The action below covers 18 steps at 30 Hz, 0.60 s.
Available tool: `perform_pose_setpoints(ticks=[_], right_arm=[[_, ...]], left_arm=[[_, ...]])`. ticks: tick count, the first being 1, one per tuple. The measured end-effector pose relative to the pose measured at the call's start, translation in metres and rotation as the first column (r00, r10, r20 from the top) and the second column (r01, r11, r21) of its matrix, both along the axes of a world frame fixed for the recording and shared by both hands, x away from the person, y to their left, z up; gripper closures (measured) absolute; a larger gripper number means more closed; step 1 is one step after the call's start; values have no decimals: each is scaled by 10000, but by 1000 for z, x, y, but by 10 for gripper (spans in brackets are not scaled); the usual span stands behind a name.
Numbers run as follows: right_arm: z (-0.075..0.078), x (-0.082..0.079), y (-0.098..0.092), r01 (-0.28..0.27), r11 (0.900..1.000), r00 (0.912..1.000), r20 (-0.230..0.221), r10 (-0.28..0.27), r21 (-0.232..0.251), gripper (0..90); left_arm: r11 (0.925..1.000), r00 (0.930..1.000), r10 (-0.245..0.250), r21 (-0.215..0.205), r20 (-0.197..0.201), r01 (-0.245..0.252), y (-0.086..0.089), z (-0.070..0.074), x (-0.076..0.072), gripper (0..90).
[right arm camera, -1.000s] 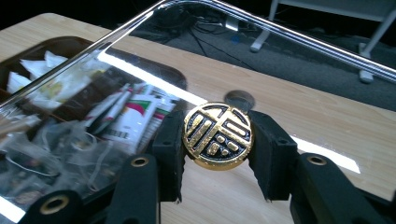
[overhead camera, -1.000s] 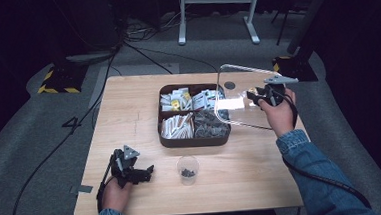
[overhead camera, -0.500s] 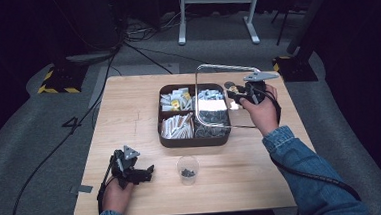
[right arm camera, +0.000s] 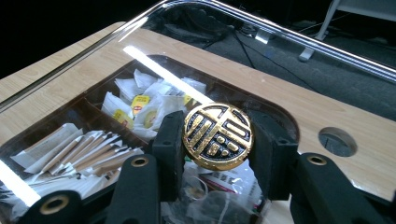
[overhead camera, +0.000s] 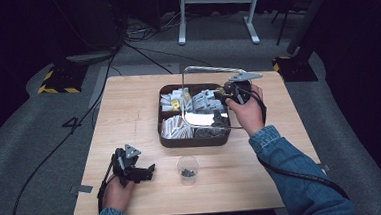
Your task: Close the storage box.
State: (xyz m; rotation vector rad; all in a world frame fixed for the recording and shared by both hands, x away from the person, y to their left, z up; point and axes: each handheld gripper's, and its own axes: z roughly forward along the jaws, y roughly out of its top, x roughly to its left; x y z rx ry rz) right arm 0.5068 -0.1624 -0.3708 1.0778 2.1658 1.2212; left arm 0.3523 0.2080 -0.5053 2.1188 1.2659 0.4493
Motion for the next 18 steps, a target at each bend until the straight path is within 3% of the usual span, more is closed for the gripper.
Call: perform_pose_setpoints(ticks=[18], right_arm=[[-15, 5, 38, -175, 9998, 9995, -276, 173, -70, 586]], left_arm=[[10000, 10000, 67, -19, -4, -67, 0, 0, 2, 0]])
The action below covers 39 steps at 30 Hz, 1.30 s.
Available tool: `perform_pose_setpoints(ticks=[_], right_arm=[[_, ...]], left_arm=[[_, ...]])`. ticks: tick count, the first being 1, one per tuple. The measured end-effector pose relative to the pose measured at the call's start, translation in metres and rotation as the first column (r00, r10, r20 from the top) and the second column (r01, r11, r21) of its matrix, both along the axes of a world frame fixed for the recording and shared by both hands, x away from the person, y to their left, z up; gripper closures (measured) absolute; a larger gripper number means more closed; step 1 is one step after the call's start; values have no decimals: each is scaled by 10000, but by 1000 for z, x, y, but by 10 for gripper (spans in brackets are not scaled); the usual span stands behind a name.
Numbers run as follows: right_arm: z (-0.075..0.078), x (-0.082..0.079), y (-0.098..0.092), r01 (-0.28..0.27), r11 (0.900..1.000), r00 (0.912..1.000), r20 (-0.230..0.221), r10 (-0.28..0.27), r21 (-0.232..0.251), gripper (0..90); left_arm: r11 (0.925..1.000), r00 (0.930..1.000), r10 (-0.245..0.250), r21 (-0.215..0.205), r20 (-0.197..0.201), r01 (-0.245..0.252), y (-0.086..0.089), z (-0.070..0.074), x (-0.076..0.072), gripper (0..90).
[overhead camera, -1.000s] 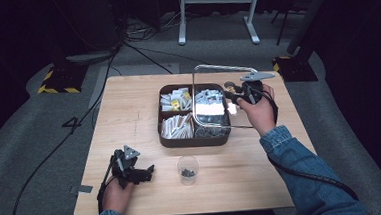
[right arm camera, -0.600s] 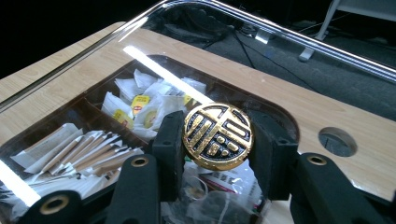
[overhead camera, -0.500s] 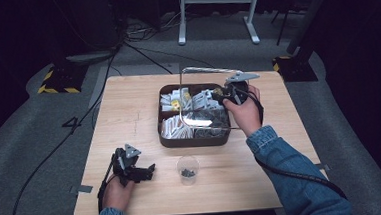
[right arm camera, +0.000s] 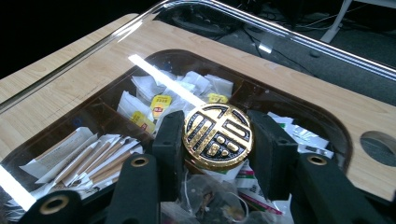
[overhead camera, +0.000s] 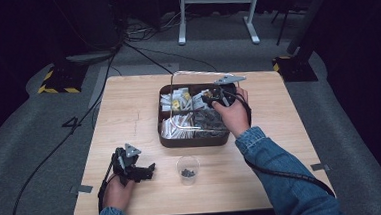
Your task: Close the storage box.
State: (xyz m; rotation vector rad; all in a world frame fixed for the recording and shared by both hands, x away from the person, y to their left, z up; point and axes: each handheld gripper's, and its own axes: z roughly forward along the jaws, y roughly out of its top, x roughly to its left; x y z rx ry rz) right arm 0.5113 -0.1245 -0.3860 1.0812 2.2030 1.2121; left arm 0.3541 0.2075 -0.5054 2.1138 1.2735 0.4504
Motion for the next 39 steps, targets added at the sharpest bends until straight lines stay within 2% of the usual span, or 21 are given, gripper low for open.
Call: perform_pose_setpoints(ticks=[19, 39], right_arm=[[-29, 8, 35, -150, 9991, 9986, -512, 129, -398, 586], [-49, 14, 46, -38, 9971, 9961, -878, -29, -761, 586]], left_arm=[[10000, 10000, 10, 15, 2, -10, 0, 0, 0, 0], [10000, 10000, 26, -8, 10, -26, 0, 0, 0, 0]])
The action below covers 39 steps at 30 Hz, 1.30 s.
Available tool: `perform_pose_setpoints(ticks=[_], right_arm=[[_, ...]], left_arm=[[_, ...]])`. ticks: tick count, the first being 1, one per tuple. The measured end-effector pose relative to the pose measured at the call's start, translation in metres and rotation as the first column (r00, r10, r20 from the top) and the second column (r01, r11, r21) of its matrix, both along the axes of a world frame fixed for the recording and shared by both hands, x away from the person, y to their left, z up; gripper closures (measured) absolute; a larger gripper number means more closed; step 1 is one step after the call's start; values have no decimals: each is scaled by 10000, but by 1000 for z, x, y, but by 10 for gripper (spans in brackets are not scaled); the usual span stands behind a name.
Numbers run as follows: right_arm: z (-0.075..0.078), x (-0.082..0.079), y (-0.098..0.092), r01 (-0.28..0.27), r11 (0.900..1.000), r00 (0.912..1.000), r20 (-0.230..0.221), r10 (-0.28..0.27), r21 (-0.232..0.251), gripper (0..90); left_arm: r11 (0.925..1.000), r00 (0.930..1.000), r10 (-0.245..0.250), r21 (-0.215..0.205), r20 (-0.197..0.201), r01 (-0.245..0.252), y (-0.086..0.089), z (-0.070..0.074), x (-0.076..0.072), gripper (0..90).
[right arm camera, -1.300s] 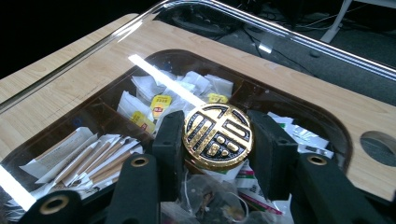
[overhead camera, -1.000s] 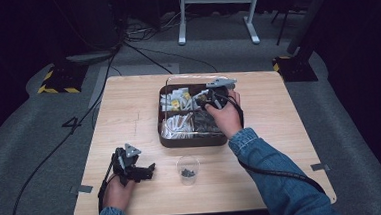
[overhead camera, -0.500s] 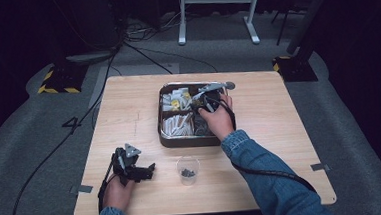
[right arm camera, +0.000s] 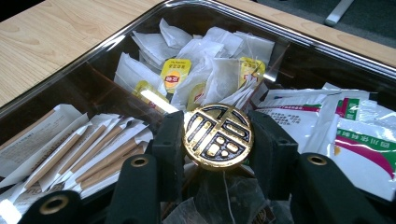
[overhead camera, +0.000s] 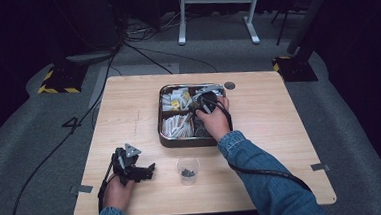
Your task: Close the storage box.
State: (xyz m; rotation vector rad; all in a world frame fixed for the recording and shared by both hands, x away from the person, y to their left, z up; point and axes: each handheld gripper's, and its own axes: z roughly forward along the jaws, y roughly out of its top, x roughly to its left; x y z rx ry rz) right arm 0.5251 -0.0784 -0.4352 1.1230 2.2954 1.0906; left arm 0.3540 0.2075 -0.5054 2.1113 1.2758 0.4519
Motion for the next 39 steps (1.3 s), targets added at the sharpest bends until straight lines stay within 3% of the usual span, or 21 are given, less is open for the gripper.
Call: perform_pose_setpoints(ticks=[16, 24, 39], right_arm=[[-2, 2, 6, -95, 9999, 10000, -1, 95, -89, 585], [-6, 5, 5, -159, 9996, 9994, 312, 166, -216, 582], [-5, 5, 3, -235, 9997, 9996, 183, 235, 39, 580]], left_arm=[[10000, 10000, -2, -11, -7, 2, 0, 0, 0, 0], [10000, 10000, -1, -14, -6, 1, 0, 0, 0, 0], [10000, 10000, 9, -14, 1, -9, 0, 0, 0, 0]])
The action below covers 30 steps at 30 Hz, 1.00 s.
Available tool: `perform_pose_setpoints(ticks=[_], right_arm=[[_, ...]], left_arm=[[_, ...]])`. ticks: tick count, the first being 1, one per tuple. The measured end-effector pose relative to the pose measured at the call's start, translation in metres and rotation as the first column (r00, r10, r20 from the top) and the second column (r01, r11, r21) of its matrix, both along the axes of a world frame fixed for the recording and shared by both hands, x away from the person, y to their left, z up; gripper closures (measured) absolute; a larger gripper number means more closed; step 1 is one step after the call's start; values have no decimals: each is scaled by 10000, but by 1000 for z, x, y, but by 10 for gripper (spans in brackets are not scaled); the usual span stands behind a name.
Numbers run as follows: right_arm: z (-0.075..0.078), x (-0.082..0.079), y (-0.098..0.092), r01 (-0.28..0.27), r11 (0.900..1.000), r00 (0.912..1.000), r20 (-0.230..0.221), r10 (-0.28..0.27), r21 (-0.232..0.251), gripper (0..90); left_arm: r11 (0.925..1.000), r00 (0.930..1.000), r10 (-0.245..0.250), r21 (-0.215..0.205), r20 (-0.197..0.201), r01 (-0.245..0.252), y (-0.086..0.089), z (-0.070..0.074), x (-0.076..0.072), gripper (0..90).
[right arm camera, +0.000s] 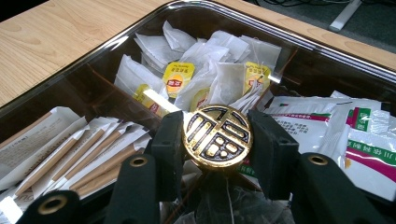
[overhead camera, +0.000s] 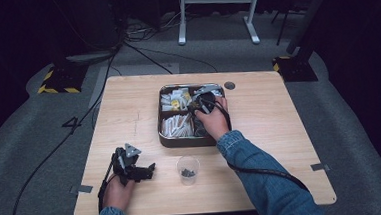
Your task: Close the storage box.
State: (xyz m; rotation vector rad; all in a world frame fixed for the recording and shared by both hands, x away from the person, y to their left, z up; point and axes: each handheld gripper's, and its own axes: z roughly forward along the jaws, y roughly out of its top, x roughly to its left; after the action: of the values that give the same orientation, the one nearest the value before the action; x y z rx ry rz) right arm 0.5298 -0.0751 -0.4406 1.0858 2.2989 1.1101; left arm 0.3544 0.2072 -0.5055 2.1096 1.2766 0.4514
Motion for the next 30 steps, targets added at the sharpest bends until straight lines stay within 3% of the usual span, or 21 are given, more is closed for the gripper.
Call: perform_pose_setpoints(ticks=[11, 21, 30], right_arm=[[10, -3, -4, 3, 9986, 9999, 166, -12, 532, 456], [29, -11, -15, -255, 9961, 9989, 423, 220, 847, 418], [45, -20, -38, -207, 9922, 9979, 633, 130, 1226, 412]], left_arm=[[10000, 10000, -7, 5, 0, 7, 0, 0, 0, 0], [10000, 10000, -26, 29, -19, 26, 0, 0, 0, 0], [10000, 10000, -17, 24, -6, 17, 0, 0, 0, 0]])
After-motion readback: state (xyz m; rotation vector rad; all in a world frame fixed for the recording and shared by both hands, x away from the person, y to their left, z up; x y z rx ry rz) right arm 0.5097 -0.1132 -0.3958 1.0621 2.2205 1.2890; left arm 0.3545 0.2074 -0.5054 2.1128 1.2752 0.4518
